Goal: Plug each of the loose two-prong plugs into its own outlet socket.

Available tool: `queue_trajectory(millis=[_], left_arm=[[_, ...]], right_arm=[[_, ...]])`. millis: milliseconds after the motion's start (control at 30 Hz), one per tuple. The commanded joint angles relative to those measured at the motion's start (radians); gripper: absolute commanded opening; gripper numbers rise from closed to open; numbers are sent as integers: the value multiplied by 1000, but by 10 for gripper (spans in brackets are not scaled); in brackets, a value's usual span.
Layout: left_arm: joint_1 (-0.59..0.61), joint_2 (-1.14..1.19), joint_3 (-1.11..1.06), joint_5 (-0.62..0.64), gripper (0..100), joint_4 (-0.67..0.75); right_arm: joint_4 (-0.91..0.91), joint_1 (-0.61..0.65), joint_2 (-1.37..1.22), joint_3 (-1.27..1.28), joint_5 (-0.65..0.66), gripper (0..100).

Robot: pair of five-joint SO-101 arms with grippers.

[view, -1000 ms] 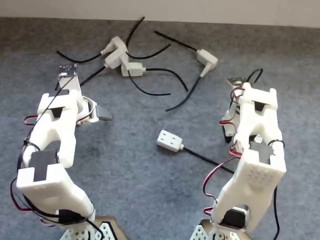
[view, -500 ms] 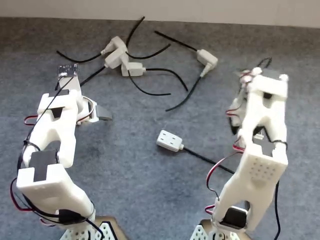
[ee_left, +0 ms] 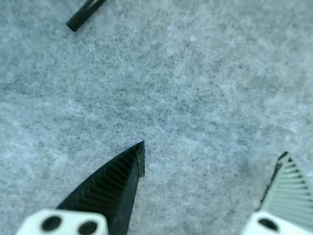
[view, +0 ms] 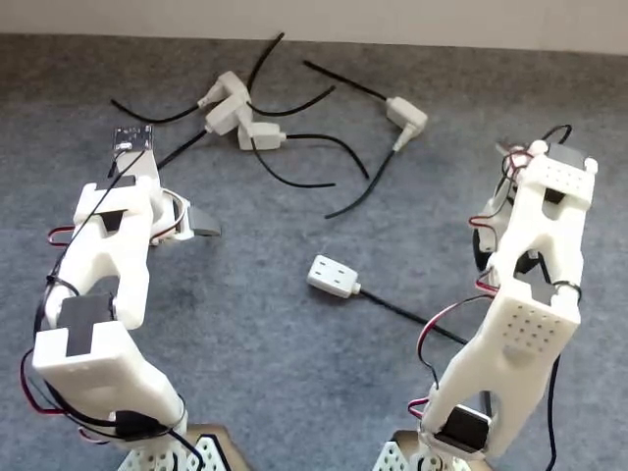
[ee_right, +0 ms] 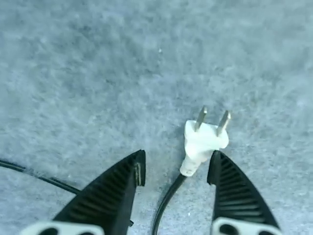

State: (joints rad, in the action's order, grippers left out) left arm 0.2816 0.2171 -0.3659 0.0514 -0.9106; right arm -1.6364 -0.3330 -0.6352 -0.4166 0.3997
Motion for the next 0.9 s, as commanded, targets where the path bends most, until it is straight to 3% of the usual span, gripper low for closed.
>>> queue_trajectory(millis=[0, 667, 867], left_arm=[[-15, -45, 2, -2, 397, 11], [-15, -45, 2, -2, 397, 12], [-15, -45, 2, -2, 397, 12]], right_arm=[[12, 12, -1, -4, -11, 209], [47, -41, -143, -4, -11, 209], [-53, -35, -76, -68, -11, 208]])
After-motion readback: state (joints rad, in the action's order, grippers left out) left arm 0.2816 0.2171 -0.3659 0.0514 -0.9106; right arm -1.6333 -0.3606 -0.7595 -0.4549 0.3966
